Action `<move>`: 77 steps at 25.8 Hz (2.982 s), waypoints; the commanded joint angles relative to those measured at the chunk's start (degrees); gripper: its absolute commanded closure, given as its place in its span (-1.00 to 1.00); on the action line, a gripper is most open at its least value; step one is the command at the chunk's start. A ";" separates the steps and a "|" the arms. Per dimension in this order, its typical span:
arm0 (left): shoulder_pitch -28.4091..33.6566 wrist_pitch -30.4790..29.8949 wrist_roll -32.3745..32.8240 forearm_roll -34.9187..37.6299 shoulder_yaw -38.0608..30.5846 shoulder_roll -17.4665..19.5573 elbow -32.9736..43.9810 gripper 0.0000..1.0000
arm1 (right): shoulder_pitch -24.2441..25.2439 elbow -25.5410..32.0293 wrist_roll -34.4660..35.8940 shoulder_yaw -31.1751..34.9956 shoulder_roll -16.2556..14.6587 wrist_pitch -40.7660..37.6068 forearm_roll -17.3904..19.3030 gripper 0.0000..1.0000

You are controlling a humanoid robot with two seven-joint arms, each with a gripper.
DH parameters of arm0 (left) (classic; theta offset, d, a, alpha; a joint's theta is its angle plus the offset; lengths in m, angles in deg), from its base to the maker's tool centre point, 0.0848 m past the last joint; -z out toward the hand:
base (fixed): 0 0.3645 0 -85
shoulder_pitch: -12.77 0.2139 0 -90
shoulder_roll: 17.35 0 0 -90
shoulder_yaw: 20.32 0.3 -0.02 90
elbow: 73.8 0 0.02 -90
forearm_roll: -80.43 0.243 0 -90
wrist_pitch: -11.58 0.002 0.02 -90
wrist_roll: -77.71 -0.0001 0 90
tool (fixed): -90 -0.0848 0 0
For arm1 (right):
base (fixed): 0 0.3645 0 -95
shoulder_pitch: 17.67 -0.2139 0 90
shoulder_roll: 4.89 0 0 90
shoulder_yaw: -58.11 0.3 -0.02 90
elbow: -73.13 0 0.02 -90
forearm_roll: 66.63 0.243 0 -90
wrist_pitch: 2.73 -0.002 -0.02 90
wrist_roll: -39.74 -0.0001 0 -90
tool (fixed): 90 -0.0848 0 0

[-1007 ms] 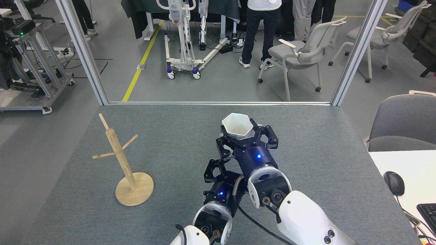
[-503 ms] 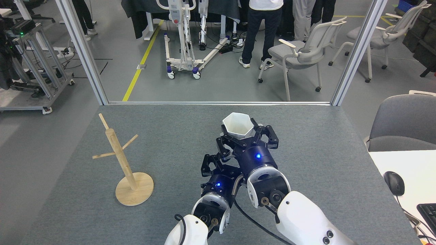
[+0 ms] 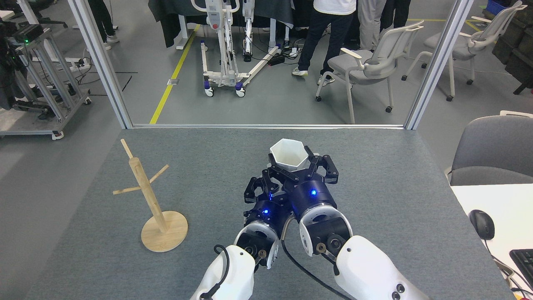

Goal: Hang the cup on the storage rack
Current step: 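Grasp the cup's base with the left gripper below the right gripper, then open the right gripper and withdraw it, left gripper holding the cup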

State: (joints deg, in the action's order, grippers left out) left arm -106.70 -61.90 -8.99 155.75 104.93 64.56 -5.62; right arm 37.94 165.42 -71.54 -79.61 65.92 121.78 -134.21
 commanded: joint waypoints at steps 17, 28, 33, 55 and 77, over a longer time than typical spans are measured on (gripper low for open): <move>-0.59 -2.89 0.13 0.09 0.34 0.18 0.81 0.87 | 0.19 0.00 1.24 -0.01 0.12 3.73 -0.09 -1.00; -0.15 -3.51 -0.92 0.88 0.78 0.27 3.36 0.91 | 0.28 2.46 2.12 0.08 -0.49 2.94 -0.79 -1.00; 0.81 -3.51 -2.77 1.85 0.78 0.71 5.82 0.90 | 0.28 5.27 2.12 0.35 -0.58 2.32 -0.97 -1.00; 7.32 0.80 -2.85 16.52 0.17 2.99 14.43 1.00 | 0.19 10.02 9.50 3.42 -0.41 -3.74 -0.88 -1.00; 22.26 15.47 -10.50 16.00 -4.58 9.85 26.83 1.00 | 9.60 -11.87 25.59 39.37 -6.21 -40.66 9.58 -1.00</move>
State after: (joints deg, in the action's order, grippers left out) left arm -87.89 -50.00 -16.46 171.71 100.62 72.73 17.78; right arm 44.11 161.72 -49.37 -47.60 60.16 92.03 -125.08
